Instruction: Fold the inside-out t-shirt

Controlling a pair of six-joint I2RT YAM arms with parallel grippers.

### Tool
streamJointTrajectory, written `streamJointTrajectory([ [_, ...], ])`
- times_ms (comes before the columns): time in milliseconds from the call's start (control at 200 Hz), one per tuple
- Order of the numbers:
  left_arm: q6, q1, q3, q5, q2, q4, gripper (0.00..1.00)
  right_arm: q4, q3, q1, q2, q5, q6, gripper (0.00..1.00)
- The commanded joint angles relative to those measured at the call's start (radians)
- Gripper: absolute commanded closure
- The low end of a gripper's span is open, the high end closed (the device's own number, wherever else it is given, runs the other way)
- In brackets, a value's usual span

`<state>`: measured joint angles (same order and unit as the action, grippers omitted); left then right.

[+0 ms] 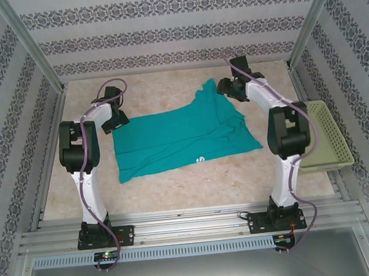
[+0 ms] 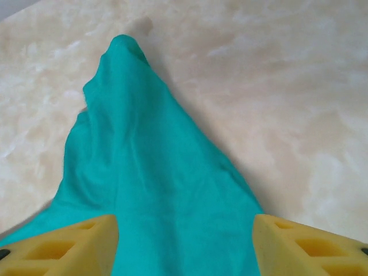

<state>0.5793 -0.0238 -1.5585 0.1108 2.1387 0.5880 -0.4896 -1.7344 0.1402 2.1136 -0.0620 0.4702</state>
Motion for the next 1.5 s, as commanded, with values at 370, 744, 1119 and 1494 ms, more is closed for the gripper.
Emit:
streamJointTrajectory([
  [370, -0.033, 0.016, -0.047, -0.096, 0.087, 0.051, 0.48, -0.246, -0.332, 0.073, 0.304, -0.026, 0.006, 0.43],
  [744, -0.025, -0.004, 0.028, -0.122, 0.051, 0.026, 0.49, -0.131, 0.072, 0.075, 0.130, -0.019, 0.133, 0.56],
  [1119, -0.016, -0.038, 0.270, -0.136, -0.112, -0.096, 0.49, 0.088, 0.624, 0.097, -0.258, 0.007, 0.228, 0.56],
  [1494, -0.021, -0.086, 0.425, -0.093, -0.270, -0.130, 0.48, 0.100, 0.801, 0.077, -0.506, 0.032, 0.226, 0.55],
])
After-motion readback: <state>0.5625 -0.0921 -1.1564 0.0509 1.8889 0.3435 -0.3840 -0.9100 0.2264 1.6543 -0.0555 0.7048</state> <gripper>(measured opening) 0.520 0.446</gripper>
